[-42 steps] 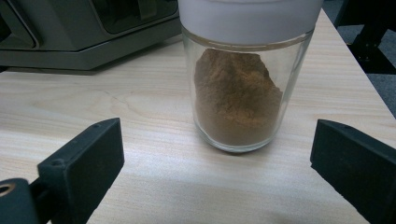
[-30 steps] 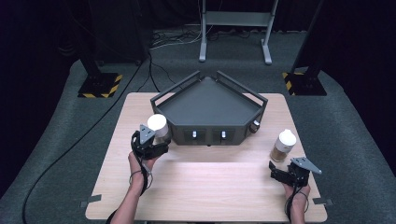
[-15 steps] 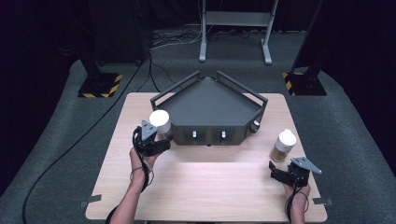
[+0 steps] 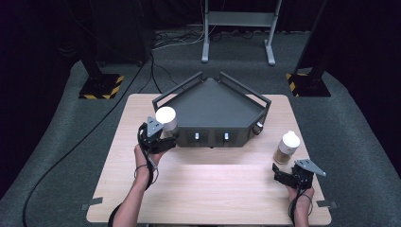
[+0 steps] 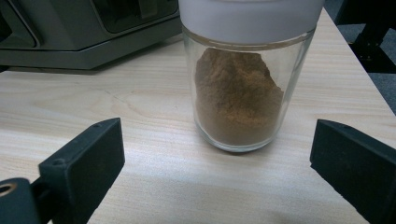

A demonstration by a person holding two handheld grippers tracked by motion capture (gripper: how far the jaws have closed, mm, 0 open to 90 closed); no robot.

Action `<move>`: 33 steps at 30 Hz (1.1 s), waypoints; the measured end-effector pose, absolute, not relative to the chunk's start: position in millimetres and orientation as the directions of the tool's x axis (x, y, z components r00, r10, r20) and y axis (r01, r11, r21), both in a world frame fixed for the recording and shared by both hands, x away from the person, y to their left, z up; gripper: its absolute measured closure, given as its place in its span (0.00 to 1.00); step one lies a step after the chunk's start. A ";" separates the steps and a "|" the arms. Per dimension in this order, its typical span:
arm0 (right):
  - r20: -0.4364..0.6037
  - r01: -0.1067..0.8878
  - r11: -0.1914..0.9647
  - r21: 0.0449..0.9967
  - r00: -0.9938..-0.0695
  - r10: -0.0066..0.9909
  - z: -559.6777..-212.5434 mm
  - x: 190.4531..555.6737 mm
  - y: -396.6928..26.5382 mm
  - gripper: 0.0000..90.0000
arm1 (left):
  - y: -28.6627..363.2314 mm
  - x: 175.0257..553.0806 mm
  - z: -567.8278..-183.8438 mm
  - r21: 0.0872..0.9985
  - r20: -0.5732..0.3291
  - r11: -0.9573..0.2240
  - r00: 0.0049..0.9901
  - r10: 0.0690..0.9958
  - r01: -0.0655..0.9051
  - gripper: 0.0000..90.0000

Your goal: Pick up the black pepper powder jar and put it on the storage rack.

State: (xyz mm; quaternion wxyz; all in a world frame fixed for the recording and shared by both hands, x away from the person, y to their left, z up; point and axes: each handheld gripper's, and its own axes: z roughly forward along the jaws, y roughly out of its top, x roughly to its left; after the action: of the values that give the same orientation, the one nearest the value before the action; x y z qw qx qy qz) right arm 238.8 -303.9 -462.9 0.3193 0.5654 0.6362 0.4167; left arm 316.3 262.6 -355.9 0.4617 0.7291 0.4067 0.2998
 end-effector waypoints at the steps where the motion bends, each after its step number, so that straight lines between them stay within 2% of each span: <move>1: 0.065 0.453 0.013 0.891 -0.157 0.985 -462.8 238.8 -303.9 0.02 | 262.5 316.8 -355.4 0.917 0.063 -0.245 0.492 0.868 0.316 0.34; 33: 0.068 0.453 0.011 0.892 -0.157 0.985 -463.0 238.7 -304.4 0.02 | 251.5 341.1 -335.7 0.915 0.054 -0.249 0.515 0.855 0.318 0.34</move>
State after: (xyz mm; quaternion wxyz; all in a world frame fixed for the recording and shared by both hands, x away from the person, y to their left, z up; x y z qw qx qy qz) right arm 238.7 -304.4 -463.0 0.3187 0.5656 0.6355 0.4178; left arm 341.1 251.5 -335.7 0.4652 0.7356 0.3987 0.2890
